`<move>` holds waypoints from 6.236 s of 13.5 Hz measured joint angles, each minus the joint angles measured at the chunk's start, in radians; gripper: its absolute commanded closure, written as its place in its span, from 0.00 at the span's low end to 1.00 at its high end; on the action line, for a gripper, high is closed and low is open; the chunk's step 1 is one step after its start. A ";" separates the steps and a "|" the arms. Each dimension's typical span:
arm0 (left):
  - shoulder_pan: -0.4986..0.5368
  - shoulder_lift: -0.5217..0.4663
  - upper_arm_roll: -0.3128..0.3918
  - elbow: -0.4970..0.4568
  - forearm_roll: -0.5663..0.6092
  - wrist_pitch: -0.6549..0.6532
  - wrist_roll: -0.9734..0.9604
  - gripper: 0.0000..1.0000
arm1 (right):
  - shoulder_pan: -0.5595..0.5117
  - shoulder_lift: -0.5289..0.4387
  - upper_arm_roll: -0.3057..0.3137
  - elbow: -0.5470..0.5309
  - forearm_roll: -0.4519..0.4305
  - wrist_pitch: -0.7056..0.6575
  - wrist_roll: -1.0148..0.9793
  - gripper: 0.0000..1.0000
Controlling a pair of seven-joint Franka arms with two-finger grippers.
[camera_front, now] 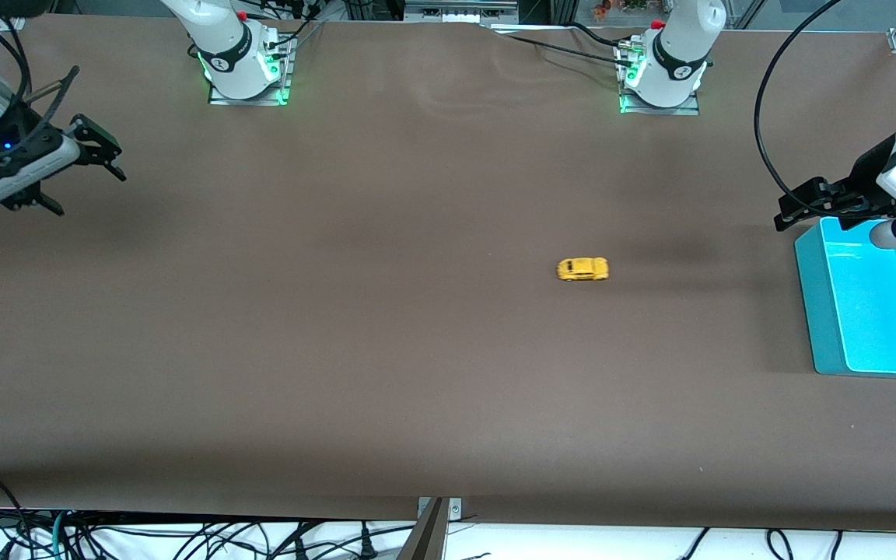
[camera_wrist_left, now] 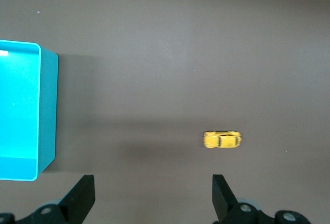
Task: Wind and store yellow beetle car
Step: 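Reach the left gripper toward the rolled yellow car, then lower the left gripper and grasp the yellow car, then lift the car with the left gripper and carry it over the turquoise bin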
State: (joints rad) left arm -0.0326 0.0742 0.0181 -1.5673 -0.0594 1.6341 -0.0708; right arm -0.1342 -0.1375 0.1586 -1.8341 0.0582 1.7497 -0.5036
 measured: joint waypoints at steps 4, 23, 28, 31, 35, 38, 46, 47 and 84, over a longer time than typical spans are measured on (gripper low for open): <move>0.001 0.000 0.001 0.000 0.000 0.000 0.000 0.00 | 0.000 -0.025 -0.008 0.058 0.007 -0.128 0.192 0.00; -0.023 0.272 -0.138 -0.049 0.032 0.190 0.850 0.00 | -0.003 -0.005 -0.037 0.050 0.012 -0.147 0.270 0.00; -0.044 0.319 -0.151 -0.280 0.039 0.551 1.125 0.00 | -0.003 -0.003 -0.037 0.041 0.012 -0.147 0.271 0.00; -0.064 0.314 -0.155 -0.423 0.040 0.737 1.222 0.00 | -0.003 -0.003 -0.037 0.041 0.012 -0.147 0.271 0.00; -0.078 0.303 -0.202 -0.525 0.151 0.872 1.264 0.00 | -0.003 -0.003 -0.037 0.041 0.012 -0.147 0.271 0.00; -0.089 0.291 -0.218 -0.597 0.180 0.968 1.264 0.00 | -0.003 -0.003 -0.037 0.041 0.012 -0.147 0.271 0.00; -0.085 0.275 -0.212 -0.755 0.180 1.107 1.267 0.00 | -0.003 -0.003 -0.037 0.035 0.012 -0.147 0.271 0.00; -0.085 0.273 -0.209 -0.766 0.180 1.123 1.267 0.00 | -0.003 -0.003 -0.037 0.033 0.012 -0.147 0.271 0.00; 0.541 0.220 0.020 -0.391 0.019 0.656 2.415 0.81 | -0.003 -0.002 -0.036 0.016 0.012 -0.146 0.271 0.00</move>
State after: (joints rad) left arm 0.5089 0.2946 0.0385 -1.9587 -0.0406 2.2903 2.3443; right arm -0.1373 -0.1399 0.1225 -1.8180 0.0700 1.6035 -0.2323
